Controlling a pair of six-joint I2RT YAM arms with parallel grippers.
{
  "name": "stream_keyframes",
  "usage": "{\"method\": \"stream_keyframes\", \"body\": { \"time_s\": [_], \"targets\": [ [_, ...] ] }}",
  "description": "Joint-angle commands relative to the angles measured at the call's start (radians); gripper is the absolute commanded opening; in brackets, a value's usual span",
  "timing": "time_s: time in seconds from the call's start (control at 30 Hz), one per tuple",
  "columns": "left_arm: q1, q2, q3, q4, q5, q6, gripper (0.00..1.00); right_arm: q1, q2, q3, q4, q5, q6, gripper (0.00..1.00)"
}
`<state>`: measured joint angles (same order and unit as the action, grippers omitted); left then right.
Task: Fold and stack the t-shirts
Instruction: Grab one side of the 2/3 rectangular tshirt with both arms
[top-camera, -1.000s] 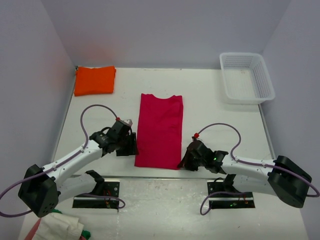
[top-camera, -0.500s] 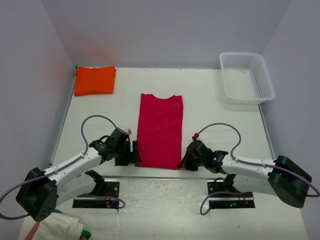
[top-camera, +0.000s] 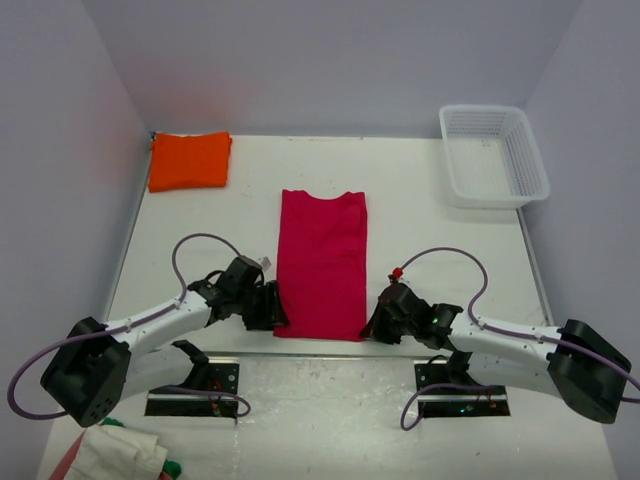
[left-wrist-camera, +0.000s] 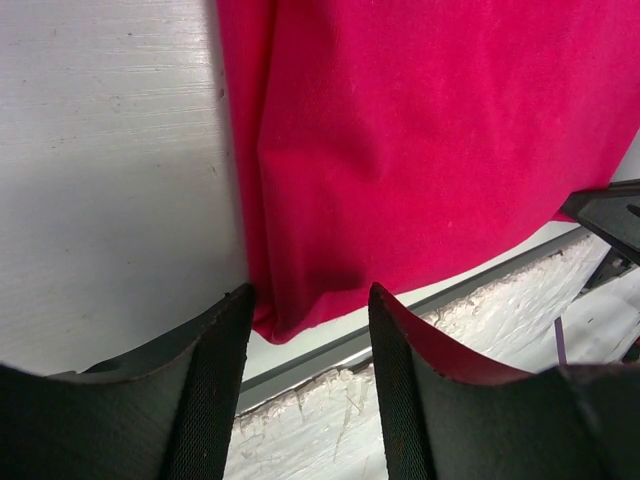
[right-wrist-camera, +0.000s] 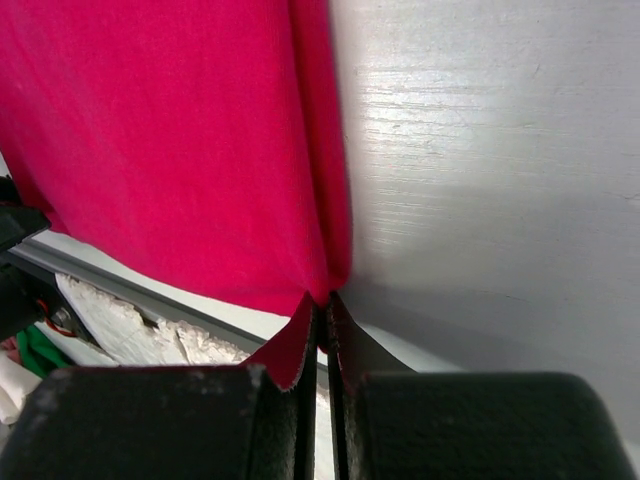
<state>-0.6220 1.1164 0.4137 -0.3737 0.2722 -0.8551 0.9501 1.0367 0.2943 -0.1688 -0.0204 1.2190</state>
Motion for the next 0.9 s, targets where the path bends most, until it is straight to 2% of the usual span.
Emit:
{"method": "stream_keyframes", "body": {
  "time_s": [0.0,0.3,0.43,0.57,0.67,0.7,0.73,0.77,0.87],
  "targets": [
    [0.005,0.023,-0.058,-0.051,-0.065,0.016,0.52,0.007,-0.013,-0.012,-0.060,0.046,0.004,0.00],
    [0.005,-0.049,-0.050,-0.096,-0.013,-0.002,0.52,0.009,0.036,0.003,-0.032,0.033,0.002,0.00],
    [0.005,-0.040,-0.065,-0.094,-0.016,0.002,0.53,0.010,0.030,0.008,-0.034,0.036,-0.001,0.00],
    [0.005,0.009,-0.098,-0.025,0.015,-0.005,0.52,0.010,0.031,0.009,-0.038,0.034,0.002,0.00],
    [0.005,0.048,-0.121,0.024,0.033,-0.009,0.35,0.012,0.022,0.012,-0.047,0.036,0.004,0.00],
    [0.005,0.059,-0.130,0.035,0.039,-0.007,0.21,0.012,0.019,0.014,-0.051,0.036,0.002,0.00],
    [0.005,0.062,-0.130,0.038,0.038,-0.007,0.13,0.013,0.019,0.016,-0.060,0.037,-0.003,0.00],
    [0.005,0.062,-0.131,0.050,0.032,-0.010,0.00,0.013,0.017,0.025,-0.069,0.040,-0.006,0.00],
    [0.004,0.045,-0.127,0.035,0.027,-0.022,0.00,0.019,0.014,0.057,-0.101,0.054,-0.038,0.00]
  ]
}}
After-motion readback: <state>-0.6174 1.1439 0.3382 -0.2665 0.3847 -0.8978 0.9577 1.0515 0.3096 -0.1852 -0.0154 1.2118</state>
